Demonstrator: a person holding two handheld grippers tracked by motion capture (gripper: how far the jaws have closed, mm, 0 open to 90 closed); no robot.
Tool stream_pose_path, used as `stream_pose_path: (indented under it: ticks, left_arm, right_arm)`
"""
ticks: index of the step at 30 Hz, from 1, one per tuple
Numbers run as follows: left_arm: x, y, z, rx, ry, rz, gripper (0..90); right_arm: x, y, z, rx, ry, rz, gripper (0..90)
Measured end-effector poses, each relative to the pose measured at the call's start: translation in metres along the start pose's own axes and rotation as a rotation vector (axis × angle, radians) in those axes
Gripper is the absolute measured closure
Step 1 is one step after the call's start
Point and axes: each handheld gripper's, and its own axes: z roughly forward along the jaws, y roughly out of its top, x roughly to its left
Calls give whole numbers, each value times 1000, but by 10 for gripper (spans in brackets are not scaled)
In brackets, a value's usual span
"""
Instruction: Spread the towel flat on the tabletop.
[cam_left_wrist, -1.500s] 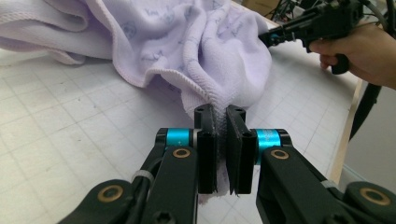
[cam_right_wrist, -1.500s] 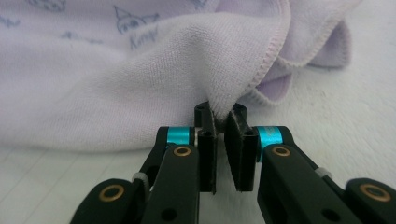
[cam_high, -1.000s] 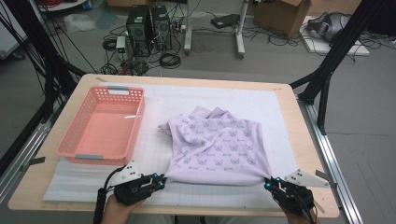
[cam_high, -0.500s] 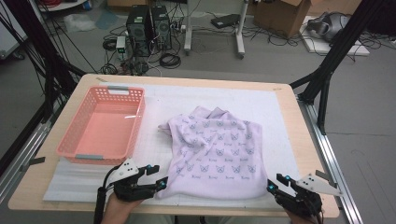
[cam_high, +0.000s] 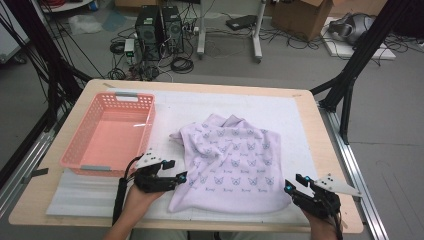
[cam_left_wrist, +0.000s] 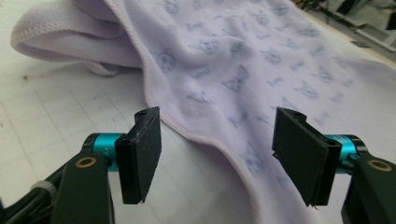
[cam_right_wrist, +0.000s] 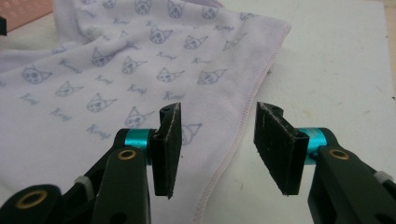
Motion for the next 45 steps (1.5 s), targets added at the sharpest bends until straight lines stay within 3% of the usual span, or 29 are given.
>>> stream_pose_path:
  ticks: [6,8,11,12,14,15,18,21,24,28,30,31,33,36,38,41,45]
  left_arm:
    - [7,10,35,92,19,-2,334]
    - [6,9,44,128,17,16,357]
    - [3,9,47,139,51,76,414]
    - [3,9,47,138,67,95,463]
    - [5,10,47,142,70,102,716]
    - [7,11,48,140,74,83,813]
    - [12,16,50,115,158,82,842]
    - [22,22,51,48,203,6,843]
    - [29,26,53,16,222,-38,841]
    - [36,28,55,-25,244,-25,842]
    - [38,27,55,-13,235,-48,834]
    - [38,26,54,-4,226,-53,795]
    - [35,26,50,4,199,-51,634]
    - [25,24,35,-7,130,11,532]
    - [20,22,27,-10,125,39,514]
    - [16,12,15,2,95,33,482]
    - [14,2,5,46,79,28,452]
  right_arm:
    - [-14,3,27,56,6,2,512]
    - [-17,4,41,98,16,-7,524]
    - [-20,6,60,162,29,-19,564]
    - [-21,6,65,175,33,-21,598]
    - [-20,8,76,210,61,-41,754]
    - [-19,10,80,209,68,-66,845]
    - [-20,21,90,178,59,-85,871]
    - [-26,25,97,136,18,-57,873]
    - [-32,30,104,100,-35,-41,873]
    - [-39,37,110,47,-88,4,873]
    - [-38,37,113,46,-95,13,868]
    - [-37,36,114,54,-96,12,838]
    - [-32,35,111,59,-109,-4,707]
    - [-28,34,98,21,-78,-10,605]
    - [-27,34,85,1,-54,-5,588]
    - [-25,32,71,-2,-13,-21,580]
    - [-21,20,60,61,16,-62,574]
